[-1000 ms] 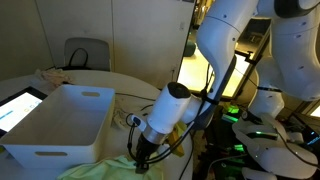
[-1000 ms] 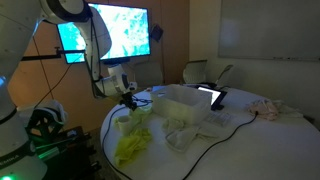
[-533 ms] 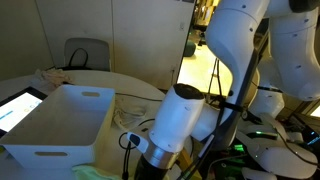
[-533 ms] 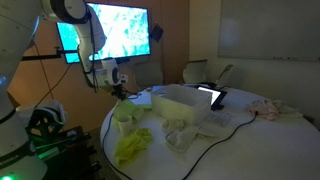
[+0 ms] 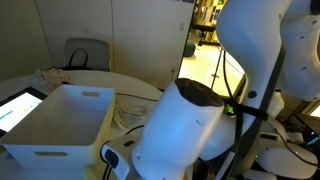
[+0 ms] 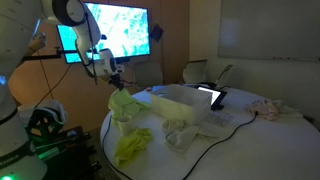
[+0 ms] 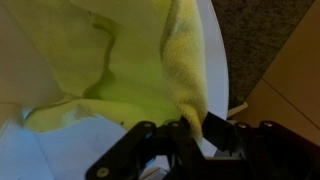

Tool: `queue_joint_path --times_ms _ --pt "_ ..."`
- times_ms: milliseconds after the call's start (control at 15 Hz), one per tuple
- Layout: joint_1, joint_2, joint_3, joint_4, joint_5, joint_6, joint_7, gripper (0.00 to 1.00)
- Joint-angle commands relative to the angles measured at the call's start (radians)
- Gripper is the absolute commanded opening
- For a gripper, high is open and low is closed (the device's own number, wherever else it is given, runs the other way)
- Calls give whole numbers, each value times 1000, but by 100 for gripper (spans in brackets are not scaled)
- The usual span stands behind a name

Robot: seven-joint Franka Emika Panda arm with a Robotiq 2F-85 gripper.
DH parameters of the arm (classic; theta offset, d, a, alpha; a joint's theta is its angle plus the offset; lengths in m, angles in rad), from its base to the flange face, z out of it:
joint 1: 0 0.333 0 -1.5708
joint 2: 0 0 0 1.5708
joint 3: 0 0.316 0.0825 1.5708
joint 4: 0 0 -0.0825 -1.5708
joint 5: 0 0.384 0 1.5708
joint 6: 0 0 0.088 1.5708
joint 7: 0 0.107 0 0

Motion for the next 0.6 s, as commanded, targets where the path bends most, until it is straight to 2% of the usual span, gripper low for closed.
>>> queue_joint_path --times_ms 0,133,200,400,533 --pt "127 42 -92 146 -23 -84 134 3" --pt "186 54 -148 214 -17 -143 232 3" --pt "278 49 -246 239 66 -147 227 3" --pt "355 73 -340 316 115 -200 292 3" --pt "382 75 -373 348 160 -226 301 3"
